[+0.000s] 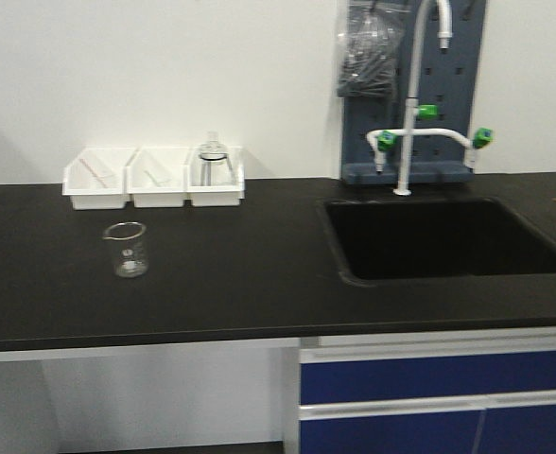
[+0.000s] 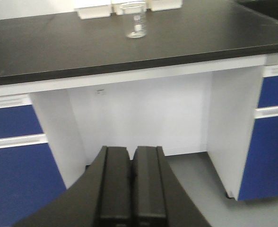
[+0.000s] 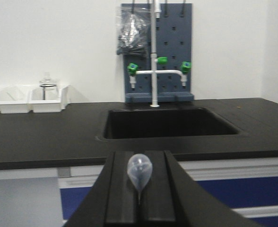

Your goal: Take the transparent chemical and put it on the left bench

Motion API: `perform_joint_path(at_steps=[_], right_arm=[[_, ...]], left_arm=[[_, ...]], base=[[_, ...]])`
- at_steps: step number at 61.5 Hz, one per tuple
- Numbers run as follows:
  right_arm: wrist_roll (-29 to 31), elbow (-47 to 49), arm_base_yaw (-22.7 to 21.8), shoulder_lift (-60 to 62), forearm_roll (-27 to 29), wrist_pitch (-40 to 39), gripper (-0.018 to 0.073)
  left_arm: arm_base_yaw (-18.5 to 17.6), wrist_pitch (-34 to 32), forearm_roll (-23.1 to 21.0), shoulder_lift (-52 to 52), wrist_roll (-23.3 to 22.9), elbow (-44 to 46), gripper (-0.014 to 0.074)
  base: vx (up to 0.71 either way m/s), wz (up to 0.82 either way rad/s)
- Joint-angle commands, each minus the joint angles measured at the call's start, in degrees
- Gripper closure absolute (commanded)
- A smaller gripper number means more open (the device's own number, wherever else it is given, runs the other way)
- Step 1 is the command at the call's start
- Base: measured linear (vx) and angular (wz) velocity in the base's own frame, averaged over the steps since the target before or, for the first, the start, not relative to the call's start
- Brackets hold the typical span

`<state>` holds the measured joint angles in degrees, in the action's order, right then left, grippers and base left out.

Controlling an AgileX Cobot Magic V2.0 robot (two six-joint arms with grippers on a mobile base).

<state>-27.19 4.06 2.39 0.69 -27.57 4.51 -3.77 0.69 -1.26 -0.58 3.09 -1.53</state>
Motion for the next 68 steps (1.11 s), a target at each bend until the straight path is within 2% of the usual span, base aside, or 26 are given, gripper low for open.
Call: perform_joint_path(at_steps=[1, 34, 68], right_arm=[[-0.06, 1.75, -0.24, 0.16, -0.36, -3.82, 0.0559], [-0.06, 1.75, -0.24, 0.16, -0.36, -3.87, 0.0559], [-0.06, 1.75, -0.24, 0.16, -0.36, -3.82, 0.0559]], left_arm=[[-0.1, -4.49, -0.04, -1.1, -0.45, -0.93, 0.06], [-0.1, -4.49, -0.04, -1.1, -0.45, -0.93, 0.06], [-0.1, -4.49, -0.04, -1.1, -0.45, -0.93, 0.06]], base=[[0.15, 0.38], [0.22, 0.33], [0.34, 0.09]])
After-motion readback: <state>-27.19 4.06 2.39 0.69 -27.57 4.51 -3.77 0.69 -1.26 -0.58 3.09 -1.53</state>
